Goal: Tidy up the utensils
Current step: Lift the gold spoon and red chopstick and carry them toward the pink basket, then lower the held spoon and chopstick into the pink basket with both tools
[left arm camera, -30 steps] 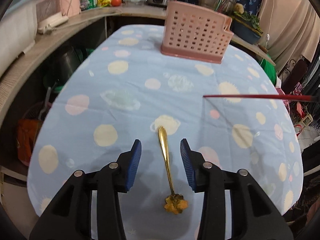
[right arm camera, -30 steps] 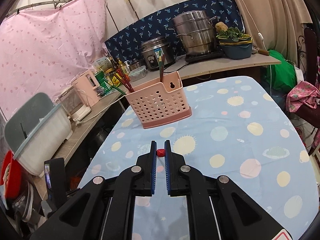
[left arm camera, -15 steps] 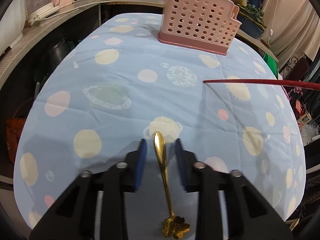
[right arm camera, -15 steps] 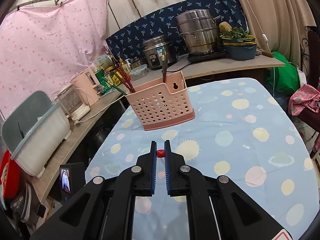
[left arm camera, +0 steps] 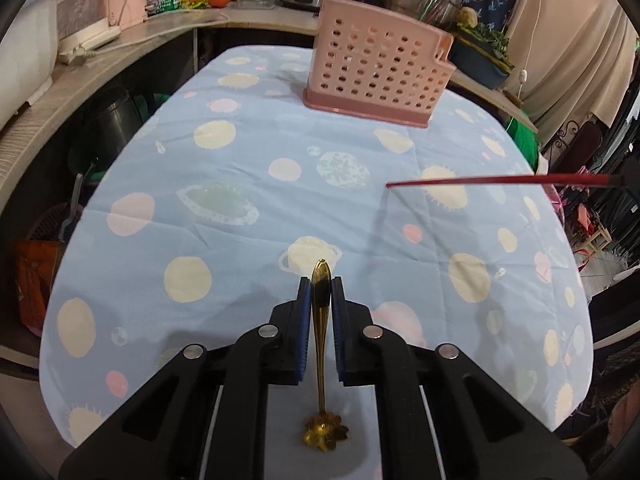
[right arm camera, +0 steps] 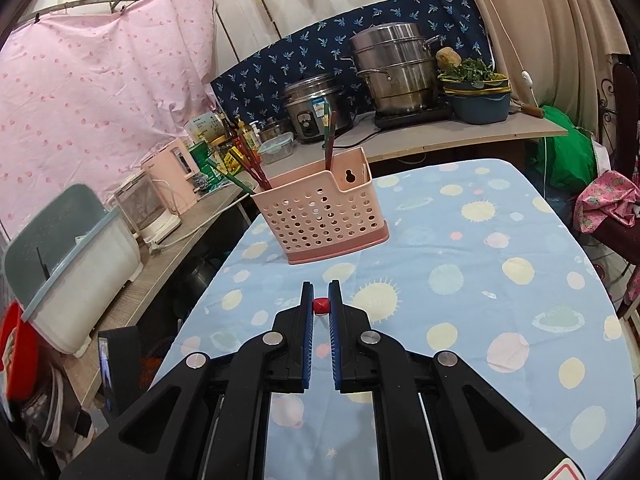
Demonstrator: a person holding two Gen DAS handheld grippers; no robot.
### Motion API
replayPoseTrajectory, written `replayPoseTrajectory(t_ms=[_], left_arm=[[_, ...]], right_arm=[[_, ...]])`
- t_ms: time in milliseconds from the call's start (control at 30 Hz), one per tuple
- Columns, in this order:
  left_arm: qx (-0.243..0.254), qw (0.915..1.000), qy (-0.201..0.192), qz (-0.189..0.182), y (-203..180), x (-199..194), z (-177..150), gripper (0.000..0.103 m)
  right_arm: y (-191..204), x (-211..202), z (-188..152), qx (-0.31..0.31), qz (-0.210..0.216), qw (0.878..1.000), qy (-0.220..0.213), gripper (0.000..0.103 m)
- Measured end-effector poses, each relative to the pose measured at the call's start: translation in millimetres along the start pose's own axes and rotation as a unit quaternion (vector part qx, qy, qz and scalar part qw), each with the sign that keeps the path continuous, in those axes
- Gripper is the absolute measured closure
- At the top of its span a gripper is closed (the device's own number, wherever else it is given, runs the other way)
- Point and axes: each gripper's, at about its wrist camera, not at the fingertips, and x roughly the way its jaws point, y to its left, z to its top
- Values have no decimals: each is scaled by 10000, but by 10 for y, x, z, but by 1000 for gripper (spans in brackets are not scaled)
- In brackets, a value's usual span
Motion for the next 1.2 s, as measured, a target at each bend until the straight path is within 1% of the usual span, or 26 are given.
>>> replayPoseTrajectory(t_ms=[67,100,133,267,467,633,800,900,1033,1200], left_arm=[[10,9999,-123,-59,-22,-153,9,94],[19,9998,-175,-79,-33,-218,16,101],[22,9997,-227,-106,-45,-286,24,102],[84,9988,-447,-160,-89,-502,51,102],[120,9976,-665,-171,-147,-708,104,102],[267,9944,-1006,-159,-244,-965,307,102],[323,9911,-1264,-250,-317,-1124,633,102],[353,9890,-1409,-296,-356,-1189,875,102],[437,9849,-1661,-205,-419,-1258,1219,102],[503,9787,-1985,-147,-523,-1320,1736,102]], right_arm=[[4,-35,-2,-3,11,10000,-32,96],[5,-68,-10,-8,24,10000,-46,96],[11,-98,-15,-13,38,10000,-63,96],[35,-192,-23,-62,64,9999,-135,96],[82,-313,7,-152,122,9996,-207,96],[127,-366,176,-249,231,9990,-278,96],[146,-309,417,-277,391,9984,-310,96],[180,-270,612,-352,419,9976,-418,96],[228,-218,988,-411,484,9959,-648,96],[277,-89,1588,-393,582,9924,-1008,96]])
